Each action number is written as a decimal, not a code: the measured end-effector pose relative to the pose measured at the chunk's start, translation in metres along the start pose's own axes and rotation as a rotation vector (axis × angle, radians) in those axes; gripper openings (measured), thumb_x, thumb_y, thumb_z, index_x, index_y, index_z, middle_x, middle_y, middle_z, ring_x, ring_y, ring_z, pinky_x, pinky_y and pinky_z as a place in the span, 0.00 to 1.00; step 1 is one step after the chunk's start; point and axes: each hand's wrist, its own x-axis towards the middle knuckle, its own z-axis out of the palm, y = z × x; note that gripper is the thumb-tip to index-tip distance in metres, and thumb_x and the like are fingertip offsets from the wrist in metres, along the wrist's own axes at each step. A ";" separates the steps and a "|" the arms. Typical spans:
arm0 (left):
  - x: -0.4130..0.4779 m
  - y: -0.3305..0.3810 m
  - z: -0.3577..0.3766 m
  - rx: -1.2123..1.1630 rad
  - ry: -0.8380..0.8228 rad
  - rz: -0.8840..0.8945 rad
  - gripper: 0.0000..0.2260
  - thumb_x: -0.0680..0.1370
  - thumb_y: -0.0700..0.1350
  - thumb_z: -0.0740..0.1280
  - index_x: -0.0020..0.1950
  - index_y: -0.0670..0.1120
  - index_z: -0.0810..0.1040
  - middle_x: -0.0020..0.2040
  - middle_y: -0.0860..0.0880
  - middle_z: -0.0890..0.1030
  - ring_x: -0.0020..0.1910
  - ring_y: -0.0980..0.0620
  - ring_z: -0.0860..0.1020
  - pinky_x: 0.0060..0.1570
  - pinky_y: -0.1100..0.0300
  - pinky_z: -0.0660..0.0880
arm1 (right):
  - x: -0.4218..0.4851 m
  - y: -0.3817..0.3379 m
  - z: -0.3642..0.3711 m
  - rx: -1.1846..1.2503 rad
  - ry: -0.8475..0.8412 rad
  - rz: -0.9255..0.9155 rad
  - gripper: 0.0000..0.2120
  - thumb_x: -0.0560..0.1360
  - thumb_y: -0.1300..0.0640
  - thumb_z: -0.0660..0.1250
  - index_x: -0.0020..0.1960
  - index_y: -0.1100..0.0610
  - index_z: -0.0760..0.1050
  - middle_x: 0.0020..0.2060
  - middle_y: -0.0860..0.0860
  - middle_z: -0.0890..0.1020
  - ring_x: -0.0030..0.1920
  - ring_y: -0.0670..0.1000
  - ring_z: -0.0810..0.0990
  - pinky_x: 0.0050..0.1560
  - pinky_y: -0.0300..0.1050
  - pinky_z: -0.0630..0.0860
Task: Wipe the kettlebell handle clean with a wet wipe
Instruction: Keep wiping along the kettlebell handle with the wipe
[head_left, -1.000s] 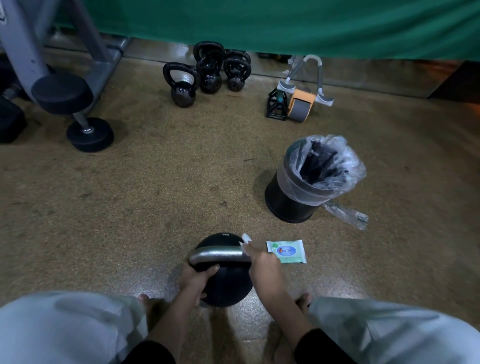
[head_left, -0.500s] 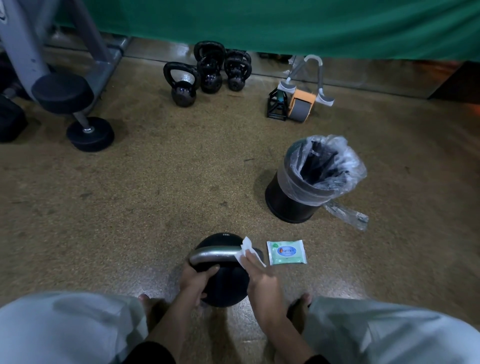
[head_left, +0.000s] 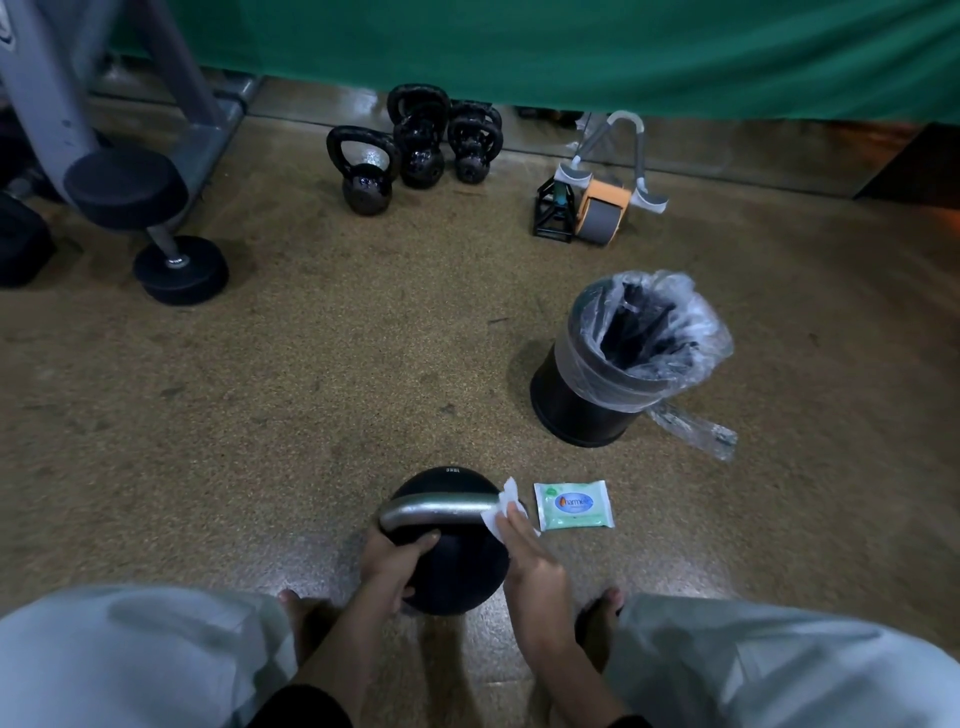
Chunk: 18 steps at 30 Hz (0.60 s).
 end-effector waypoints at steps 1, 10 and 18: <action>0.000 0.000 0.000 0.002 -0.001 0.004 0.29 0.69 0.45 0.78 0.65 0.51 0.69 0.59 0.46 0.76 0.61 0.39 0.73 0.45 0.45 0.77 | 0.003 -0.002 -0.001 -0.003 0.007 0.014 0.35 0.56 0.79 0.73 0.57 0.54 0.80 0.59 0.48 0.81 0.57 0.47 0.81 0.50 0.30 0.75; -0.001 -0.001 0.001 -0.018 -0.018 0.002 0.28 0.70 0.43 0.77 0.66 0.50 0.69 0.58 0.45 0.77 0.58 0.41 0.74 0.43 0.47 0.76 | -0.008 0.001 0.006 0.017 0.029 -0.015 0.38 0.53 0.80 0.74 0.59 0.55 0.79 0.60 0.49 0.80 0.58 0.48 0.80 0.57 0.26 0.68; -0.002 0.000 0.002 -0.010 -0.021 -0.007 0.28 0.70 0.42 0.77 0.67 0.49 0.70 0.60 0.43 0.78 0.57 0.40 0.74 0.43 0.48 0.75 | -0.011 -0.009 0.014 0.027 0.038 -0.044 0.37 0.56 0.81 0.71 0.61 0.56 0.78 0.63 0.50 0.78 0.62 0.48 0.77 0.65 0.23 0.61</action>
